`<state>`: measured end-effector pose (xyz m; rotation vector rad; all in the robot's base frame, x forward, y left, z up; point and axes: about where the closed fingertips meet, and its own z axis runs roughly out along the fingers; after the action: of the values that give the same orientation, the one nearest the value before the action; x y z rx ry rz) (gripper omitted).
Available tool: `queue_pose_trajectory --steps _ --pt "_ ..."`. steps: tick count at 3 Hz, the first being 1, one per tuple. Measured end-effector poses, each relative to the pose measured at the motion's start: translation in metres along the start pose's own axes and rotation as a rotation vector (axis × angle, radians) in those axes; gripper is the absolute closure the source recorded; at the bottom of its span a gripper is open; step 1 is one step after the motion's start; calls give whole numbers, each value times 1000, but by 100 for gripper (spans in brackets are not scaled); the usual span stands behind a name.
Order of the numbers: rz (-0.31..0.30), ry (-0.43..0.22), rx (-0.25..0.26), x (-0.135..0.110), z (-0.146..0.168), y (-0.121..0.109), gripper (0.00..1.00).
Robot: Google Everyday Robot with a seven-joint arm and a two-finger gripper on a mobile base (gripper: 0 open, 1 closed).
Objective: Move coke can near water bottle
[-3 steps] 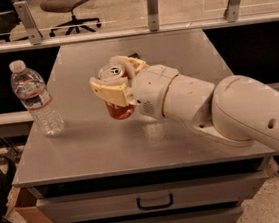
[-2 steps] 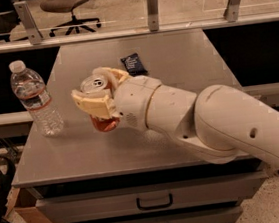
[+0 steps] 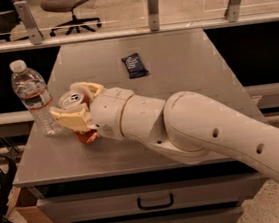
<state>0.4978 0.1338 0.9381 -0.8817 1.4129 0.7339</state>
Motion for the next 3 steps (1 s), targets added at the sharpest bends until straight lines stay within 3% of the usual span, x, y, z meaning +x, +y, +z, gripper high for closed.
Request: queue_pose_trajectory --steps 1,2,3 --pt "4 13 -67 7 20 11 100" --pt "2 13 -72 7 22 14 82" --pt "0 13 -76 6 23 16 58"
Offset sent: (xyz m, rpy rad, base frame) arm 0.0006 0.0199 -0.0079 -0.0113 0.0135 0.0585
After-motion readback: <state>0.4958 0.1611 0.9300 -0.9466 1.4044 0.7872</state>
